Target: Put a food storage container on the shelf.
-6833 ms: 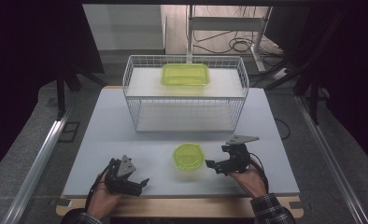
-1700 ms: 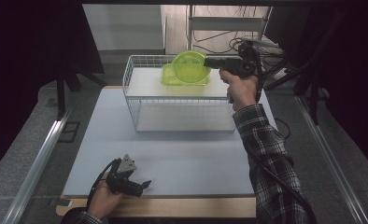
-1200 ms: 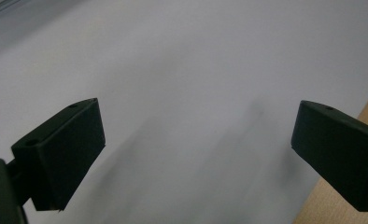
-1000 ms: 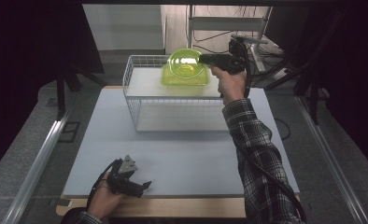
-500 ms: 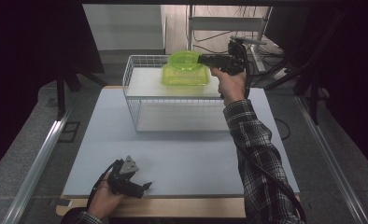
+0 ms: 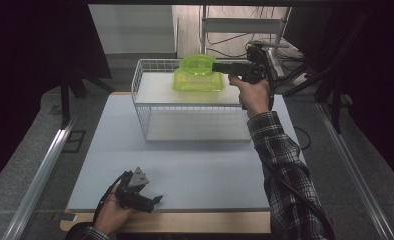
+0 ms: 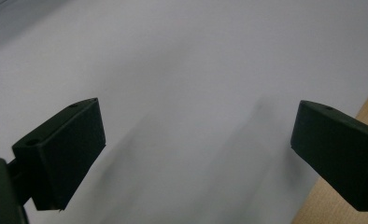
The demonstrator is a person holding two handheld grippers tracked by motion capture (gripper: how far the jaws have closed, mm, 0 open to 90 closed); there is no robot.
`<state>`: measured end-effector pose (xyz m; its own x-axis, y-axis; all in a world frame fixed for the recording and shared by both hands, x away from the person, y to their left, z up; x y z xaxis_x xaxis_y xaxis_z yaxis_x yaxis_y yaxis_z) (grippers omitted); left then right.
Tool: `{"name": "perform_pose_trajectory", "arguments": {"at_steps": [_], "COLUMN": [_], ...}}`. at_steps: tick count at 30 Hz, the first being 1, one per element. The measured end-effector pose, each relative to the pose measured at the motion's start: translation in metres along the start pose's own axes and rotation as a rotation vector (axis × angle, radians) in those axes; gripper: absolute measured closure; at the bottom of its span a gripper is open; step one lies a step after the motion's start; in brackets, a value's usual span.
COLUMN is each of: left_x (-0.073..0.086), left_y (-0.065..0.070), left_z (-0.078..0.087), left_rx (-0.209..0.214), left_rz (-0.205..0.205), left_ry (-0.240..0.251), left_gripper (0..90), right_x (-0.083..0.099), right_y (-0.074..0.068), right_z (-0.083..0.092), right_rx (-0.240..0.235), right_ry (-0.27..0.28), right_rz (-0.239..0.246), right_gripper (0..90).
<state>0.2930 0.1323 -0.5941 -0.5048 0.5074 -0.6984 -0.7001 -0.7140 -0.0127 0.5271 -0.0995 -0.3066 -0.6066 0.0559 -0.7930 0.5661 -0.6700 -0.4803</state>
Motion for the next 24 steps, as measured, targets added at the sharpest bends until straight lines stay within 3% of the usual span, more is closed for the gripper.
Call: {"name": "perform_pose_trajectory", "arguments": {"at_steps": [13, 24], "left_x": [0.0, 0.001], "left_y": [0.001, 0.001], "left_z": [0.0, -0.002], "left_rx": [-0.001, -0.001], "left_rz": [-0.008, -0.008], "left_ry": [-0.005, -0.013], "left_gripper": [2.7, 2.7], "right_x": [0.014, 0.032], "right_y": [-0.011, -0.013], "right_z": [0.012, 0.02], "right_rx": [-0.039, -0.033], "right_ry": [-0.021, -0.054], "right_rz": [0.06, 0.121], "right_gripper": [31.2, 26.8]}}
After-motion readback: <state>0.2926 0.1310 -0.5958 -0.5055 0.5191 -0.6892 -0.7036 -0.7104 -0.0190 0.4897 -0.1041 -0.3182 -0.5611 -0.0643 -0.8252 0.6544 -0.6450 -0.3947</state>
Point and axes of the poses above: each handheld gripper's, and its own axes: z roughly backward along the jaws, x roughly out of its underside, y roughly to its right, the point moved 8 cm from there along -z, roughly forward along the jaws, and after that the axes turned 1 degree about y, right-handed, at the moved point
